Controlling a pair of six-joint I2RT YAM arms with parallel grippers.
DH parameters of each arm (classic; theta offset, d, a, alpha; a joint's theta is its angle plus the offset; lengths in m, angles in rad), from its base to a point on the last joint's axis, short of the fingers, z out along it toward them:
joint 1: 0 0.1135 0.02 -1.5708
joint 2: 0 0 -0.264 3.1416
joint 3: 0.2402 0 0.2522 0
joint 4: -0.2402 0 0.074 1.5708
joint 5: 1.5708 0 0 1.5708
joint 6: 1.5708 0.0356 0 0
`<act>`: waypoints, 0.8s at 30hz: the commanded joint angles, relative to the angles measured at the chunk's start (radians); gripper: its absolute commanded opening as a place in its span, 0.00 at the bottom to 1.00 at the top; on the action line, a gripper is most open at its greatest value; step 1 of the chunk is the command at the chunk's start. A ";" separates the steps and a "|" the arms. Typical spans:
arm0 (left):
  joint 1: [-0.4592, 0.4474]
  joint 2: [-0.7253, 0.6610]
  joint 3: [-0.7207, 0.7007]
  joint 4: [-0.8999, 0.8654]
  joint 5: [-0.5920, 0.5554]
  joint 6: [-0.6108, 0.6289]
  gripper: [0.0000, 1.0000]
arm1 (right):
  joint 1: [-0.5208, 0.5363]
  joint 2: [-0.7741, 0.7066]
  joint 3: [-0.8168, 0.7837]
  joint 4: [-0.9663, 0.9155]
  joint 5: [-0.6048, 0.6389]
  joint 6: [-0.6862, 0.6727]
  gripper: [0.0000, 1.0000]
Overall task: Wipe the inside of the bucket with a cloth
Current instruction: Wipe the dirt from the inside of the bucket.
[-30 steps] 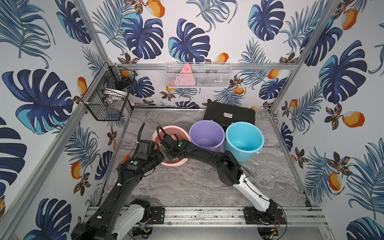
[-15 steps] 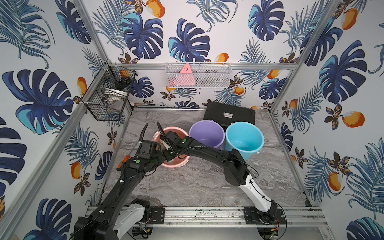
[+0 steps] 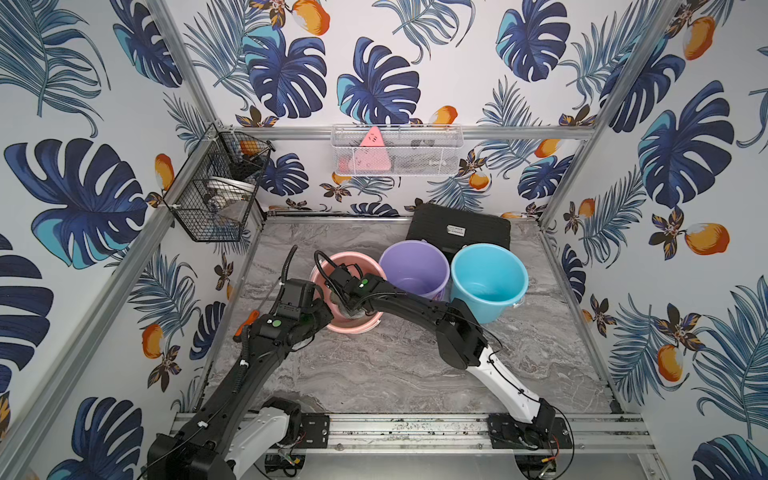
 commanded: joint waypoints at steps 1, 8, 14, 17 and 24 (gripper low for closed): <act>-0.010 -0.019 0.003 -0.085 -0.011 0.053 0.00 | -0.020 0.069 0.029 -0.187 -0.035 0.045 0.00; -0.015 -0.011 0.007 -0.089 -0.035 0.058 0.00 | -0.004 -0.031 -0.143 -0.014 -0.395 0.004 0.00; -0.018 0.003 0.008 -0.085 -0.054 0.058 0.00 | 0.005 -0.173 -0.327 0.217 -0.746 -0.033 0.00; -0.020 -0.004 0.008 -0.084 -0.075 0.054 0.00 | 0.007 -0.228 -0.364 0.284 -0.820 -0.062 0.00; -0.026 -0.022 0.002 -0.089 -0.097 0.058 0.00 | 0.008 -0.145 -0.222 0.150 -0.548 -0.088 0.00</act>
